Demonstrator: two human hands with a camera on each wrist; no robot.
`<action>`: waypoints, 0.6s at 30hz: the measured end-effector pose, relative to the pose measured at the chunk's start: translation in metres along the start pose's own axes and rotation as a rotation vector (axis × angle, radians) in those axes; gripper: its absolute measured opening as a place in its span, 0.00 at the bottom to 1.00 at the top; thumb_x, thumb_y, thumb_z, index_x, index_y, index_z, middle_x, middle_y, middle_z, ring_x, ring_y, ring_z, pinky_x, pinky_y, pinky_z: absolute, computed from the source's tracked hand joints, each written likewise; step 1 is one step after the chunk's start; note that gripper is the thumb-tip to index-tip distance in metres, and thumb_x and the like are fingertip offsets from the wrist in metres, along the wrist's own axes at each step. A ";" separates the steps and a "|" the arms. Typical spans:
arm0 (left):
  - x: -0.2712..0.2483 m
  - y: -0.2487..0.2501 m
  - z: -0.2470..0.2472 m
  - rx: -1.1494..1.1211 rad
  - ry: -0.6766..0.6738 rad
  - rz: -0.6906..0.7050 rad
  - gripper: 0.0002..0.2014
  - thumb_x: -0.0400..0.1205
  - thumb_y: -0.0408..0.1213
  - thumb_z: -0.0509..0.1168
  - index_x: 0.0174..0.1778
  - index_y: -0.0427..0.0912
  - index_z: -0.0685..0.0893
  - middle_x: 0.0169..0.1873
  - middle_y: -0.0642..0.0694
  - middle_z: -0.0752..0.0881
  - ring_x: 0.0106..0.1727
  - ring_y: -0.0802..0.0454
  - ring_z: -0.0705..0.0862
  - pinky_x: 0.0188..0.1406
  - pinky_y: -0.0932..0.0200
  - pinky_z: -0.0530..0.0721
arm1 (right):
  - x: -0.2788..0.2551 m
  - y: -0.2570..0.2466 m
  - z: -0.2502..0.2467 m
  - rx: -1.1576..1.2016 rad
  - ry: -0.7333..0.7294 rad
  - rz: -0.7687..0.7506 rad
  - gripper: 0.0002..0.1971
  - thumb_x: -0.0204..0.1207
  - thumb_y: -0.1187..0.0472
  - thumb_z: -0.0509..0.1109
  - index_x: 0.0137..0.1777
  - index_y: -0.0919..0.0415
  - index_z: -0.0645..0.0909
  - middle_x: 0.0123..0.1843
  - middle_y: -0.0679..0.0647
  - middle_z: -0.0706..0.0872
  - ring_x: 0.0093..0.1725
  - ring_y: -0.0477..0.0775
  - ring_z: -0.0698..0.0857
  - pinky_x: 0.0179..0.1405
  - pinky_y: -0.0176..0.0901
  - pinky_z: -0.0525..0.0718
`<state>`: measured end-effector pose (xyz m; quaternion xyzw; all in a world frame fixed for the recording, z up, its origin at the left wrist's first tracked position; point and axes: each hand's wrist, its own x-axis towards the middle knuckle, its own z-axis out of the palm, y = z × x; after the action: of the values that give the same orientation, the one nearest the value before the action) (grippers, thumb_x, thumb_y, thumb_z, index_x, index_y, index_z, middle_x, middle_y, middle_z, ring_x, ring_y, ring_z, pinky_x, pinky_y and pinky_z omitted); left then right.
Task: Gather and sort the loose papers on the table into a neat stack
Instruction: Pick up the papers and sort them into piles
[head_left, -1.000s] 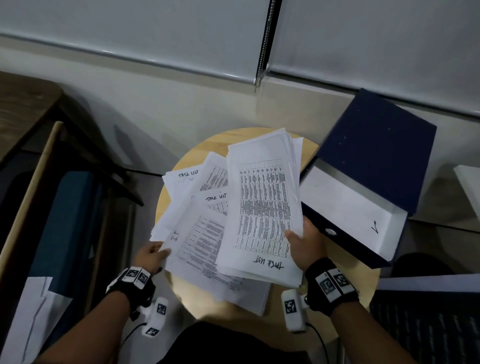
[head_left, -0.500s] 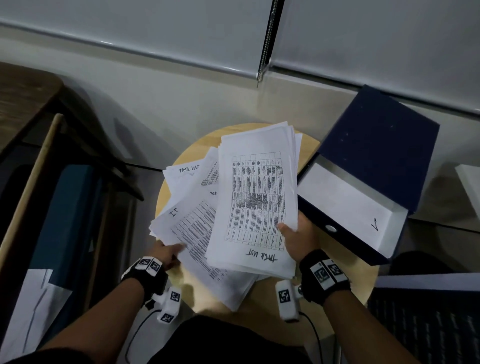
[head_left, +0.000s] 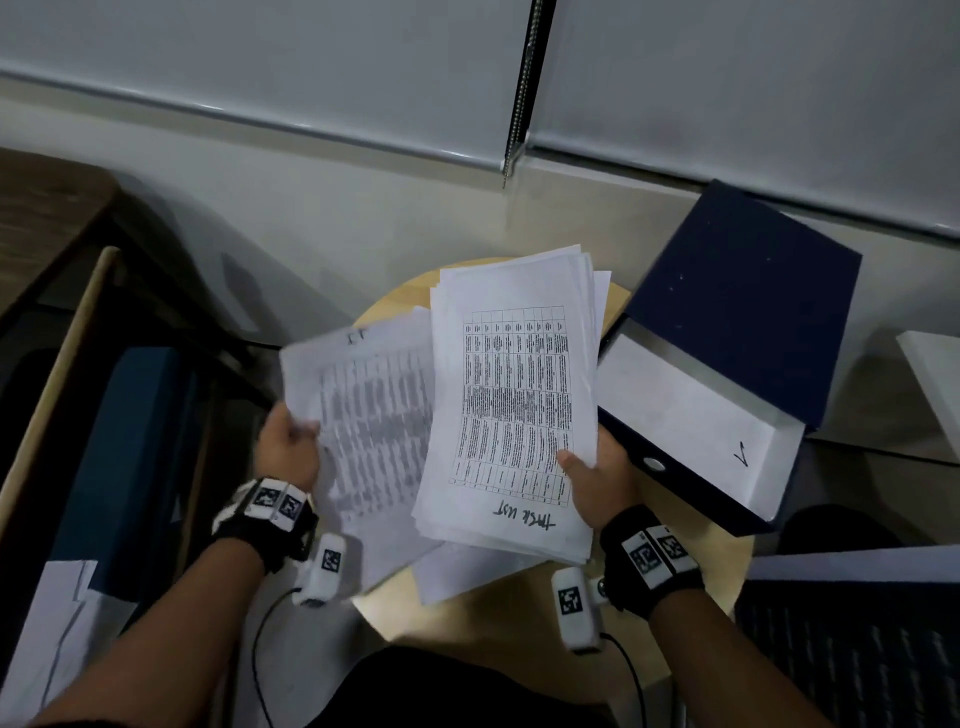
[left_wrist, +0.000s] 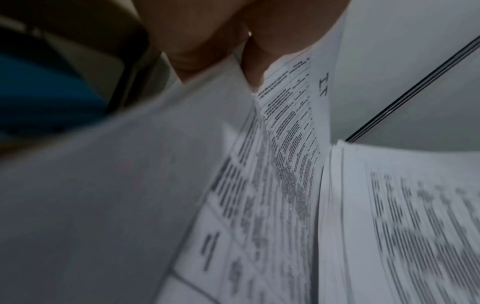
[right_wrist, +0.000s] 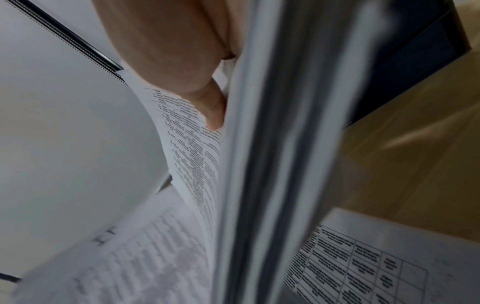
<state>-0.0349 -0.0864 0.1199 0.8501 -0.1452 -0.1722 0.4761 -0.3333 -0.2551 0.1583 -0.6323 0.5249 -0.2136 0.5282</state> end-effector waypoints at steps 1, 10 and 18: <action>0.009 0.011 -0.010 -0.008 0.055 0.039 0.13 0.82 0.26 0.63 0.63 0.31 0.80 0.55 0.33 0.86 0.58 0.37 0.83 0.54 0.56 0.73 | 0.001 0.001 -0.001 0.001 0.007 -0.004 0.14 0.79 0.70 0.66 0.59 0.54 0.82 0.52 0.46 0.89 0.54 0.51 0.88 0.53 0.47 0.85; 0.062 0.110 -0.096 -0.291 0.288 0.400 0.09 0.76 0.36 0.66 0.51 0.50 0.78 0.46 0.47 0.83 0.43 0.57 0.79 0.42 0.61 0.77 | 0.002 0.004 -0.004 -0.032 -0.001 -0.034 0.15 0.80 0.70 0.66 0.64 0.56 0.82 0.52 0.46 0.89 0.54 0.51 0.87 0.55 0.46 0.84; 0.051 0.102 -0.035 -0.528 -0.044 0.133 0.14 0.77 0.51 0.72 0.48 0.44 0.85 0.45 0.42 0.89 0.41 0.51 0.86 0.48 0.50 0.87 | -0.008 -0.010 0.008 0.144 -0.121 -0.024 0.14 0.79 0.71 0.69 0.52 0.48 0.84 0.47 0.44 0.90 0.47 0.44 0.89 0.52 0.49 0.82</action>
<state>0.0175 -0.1318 0.2166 0.6810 -0.1611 -0.1908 0.6884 -0.3249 -0.2449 0.1667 -0.6107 0.4681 -0.2184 0.6002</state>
